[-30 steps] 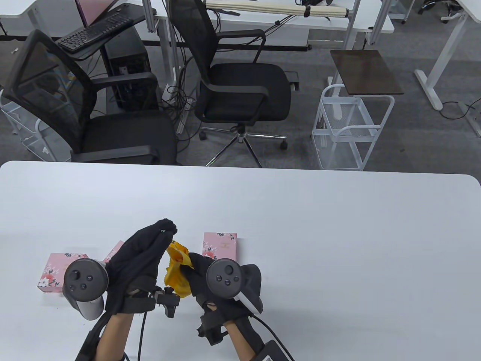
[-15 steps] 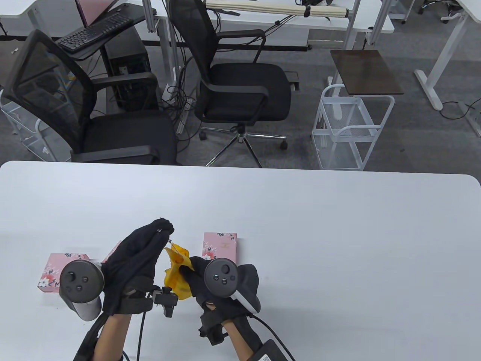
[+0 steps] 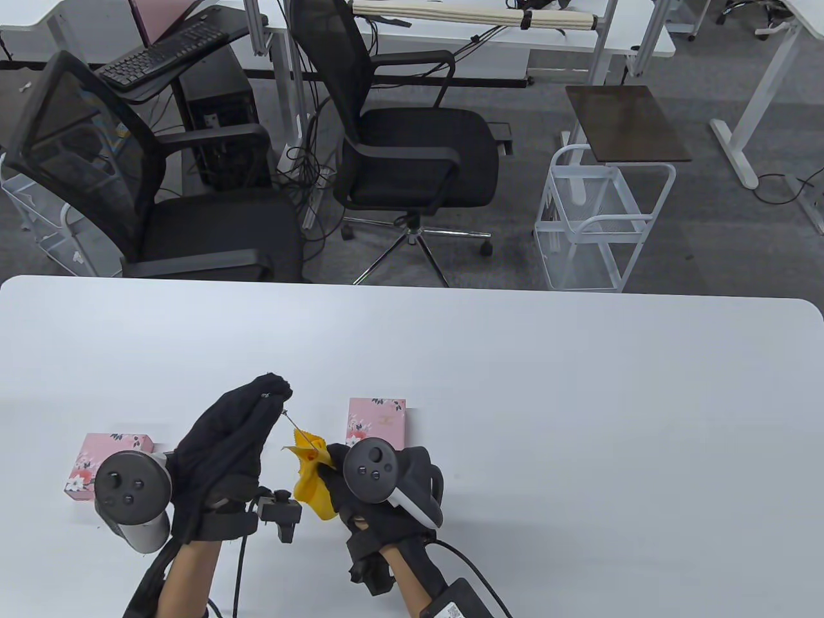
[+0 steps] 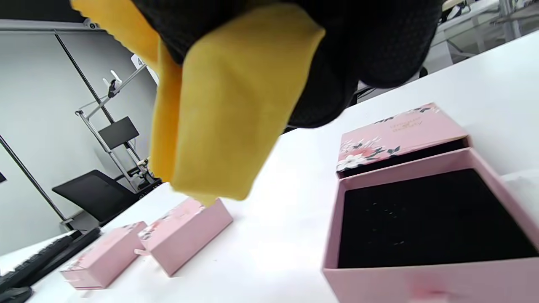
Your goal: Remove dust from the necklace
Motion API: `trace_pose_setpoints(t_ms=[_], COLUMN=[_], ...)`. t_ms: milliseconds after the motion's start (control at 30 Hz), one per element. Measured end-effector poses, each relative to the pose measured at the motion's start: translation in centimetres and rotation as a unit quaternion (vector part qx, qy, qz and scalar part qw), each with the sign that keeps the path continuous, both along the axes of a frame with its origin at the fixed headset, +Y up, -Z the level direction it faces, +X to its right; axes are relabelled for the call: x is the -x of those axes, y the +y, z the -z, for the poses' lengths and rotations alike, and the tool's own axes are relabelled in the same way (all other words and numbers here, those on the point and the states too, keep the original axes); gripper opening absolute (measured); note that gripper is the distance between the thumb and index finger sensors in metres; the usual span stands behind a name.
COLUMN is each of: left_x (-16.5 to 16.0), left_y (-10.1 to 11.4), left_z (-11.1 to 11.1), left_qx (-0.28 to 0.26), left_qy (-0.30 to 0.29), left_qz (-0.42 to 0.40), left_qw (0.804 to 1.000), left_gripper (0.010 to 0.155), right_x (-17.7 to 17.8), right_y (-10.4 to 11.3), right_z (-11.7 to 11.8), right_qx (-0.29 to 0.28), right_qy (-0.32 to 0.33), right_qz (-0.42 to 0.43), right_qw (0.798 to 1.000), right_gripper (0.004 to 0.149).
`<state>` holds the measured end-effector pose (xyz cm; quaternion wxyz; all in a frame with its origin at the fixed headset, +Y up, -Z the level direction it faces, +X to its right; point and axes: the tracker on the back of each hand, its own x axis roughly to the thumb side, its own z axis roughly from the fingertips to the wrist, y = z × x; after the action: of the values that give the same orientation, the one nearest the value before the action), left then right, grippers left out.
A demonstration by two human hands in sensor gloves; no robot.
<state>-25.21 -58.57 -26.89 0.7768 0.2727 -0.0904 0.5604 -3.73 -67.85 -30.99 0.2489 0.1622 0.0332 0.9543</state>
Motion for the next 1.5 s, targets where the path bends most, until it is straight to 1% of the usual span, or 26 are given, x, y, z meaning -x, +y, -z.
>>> trace_pose_setpoints(t_ms=[67, 233, 433, 600, 700, 833, 1167, 1267, 1367, 1500], left_x=[0.2, 0.7, 1.0, 1.3, 1.3, 1.6, 2.0, 2.1, 2.2, 2.4], left_y=[0.2, 0.6, 0.6, 0.6, 0.7, 0.6, 0.9, 1.0, 1.1, 1.2], left_z=[-0.2, -0.6, -0.4, -0.4, -0.5, -0.4, -0.6, -0.6, -0.7, -0.7], left_qx=[-0.009, -0.023, -0.023, -0.025, -0.025, -0.02, -0.018, -0.018, -0.02, -0.018], left_qy=[0.002, 0.014, 0.018, 0.021, 0.023, 0.021, 0.02, 0.019, 0.016, 0.014], left_qz=[-0.007, -0.009, -0.018, -0.029, -0.025, -0.031, -0.035, -0.041, -0.046, -0.047], left_qw=[1.0, 1.0, 0.999, 0.999, 0.999, 0.999, 0.999, 0.999, 0.999, 0.999], left_gripper=[0.037, 0.036, 0.037, 0.036, 0.037, 0.037, 0.036, 0.036, 0.037, 0.037], right_x=[-0.1, -0.2, -0.1, -0.1, 0.1, 0.3, 0.4, 0.7, 1.0, 1.1], right_y=[-0.3, -0.8, -0.7, -1.0, -0.9, -0.6, -0.8, -0.7, -1.1, -1.5], right_z=[0.1, 0.5, 0.4, 0.6, 0.5, 0.4, 0.3, 0.2, 0.2, 0.4], right_qx=[0.001, 0.033, 0.016, 0.048, 0.058, 0.037, 0.056, 0.055, 0.059, 0.06], right_qy=[-0.006, -0.004, -0.011, -0.011, 0.002, 0.002, 0.01, 0.021, 0.028, 0.028], right_qz=[-0.013, 0.008, -0.022, -0.016, -0.024, -0.053, -0.051, -0.074, -0.099, -0.104], right_qw=[1.0, 0.999, 1.0, 0.999, 0.998, 0.998, 0.997, 0.995, 0.993, 0.992], right_gripper=[0.038, 0.038, 0.039, 0.041, 0.04, 0.04, 0.04, 0.04, 0.042, 0.041])
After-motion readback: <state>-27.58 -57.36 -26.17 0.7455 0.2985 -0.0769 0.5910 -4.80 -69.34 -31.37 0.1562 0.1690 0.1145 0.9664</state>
